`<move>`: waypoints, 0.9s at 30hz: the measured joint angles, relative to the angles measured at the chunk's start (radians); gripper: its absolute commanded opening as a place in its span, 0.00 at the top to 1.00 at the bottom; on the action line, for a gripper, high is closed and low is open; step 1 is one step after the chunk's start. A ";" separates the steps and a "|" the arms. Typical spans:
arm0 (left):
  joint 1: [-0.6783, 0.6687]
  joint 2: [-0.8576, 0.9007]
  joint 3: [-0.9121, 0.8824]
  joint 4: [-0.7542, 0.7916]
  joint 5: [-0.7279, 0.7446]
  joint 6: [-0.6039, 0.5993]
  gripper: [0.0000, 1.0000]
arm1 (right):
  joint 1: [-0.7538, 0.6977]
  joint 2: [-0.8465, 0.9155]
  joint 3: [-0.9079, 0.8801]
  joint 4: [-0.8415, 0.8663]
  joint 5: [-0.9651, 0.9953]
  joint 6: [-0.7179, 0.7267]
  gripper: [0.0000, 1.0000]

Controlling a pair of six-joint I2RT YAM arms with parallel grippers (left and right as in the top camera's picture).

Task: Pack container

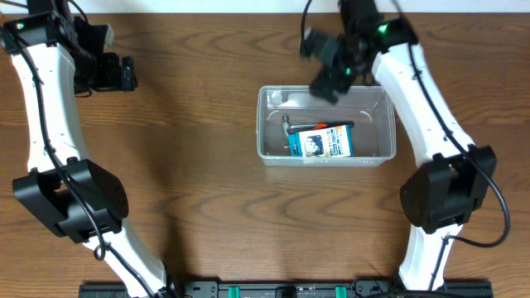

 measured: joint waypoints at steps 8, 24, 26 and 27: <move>0.000 0.000 0.000 0.000 0.000 0.000 0.02 | -0.027 -0.006 0.408 -0.169 0.000 0.159 0.01; 0.000 0.000 0.000 0.000 0.000 0.000 0.02 | -0.111 -0.415 0.559 -0.533 0.510 0.606 0.01; 0.000 0.000 0.000 0.000 0.000 0.000 0.02 | -0.110 -0.477 0.554 -0.538 0.528 0.640 0.01; 0.000 0.000 0.000 0.000 0.000 0.000 0.02 | -0.107 -0.502 0.546 -0.539 0.534 0.650 0.01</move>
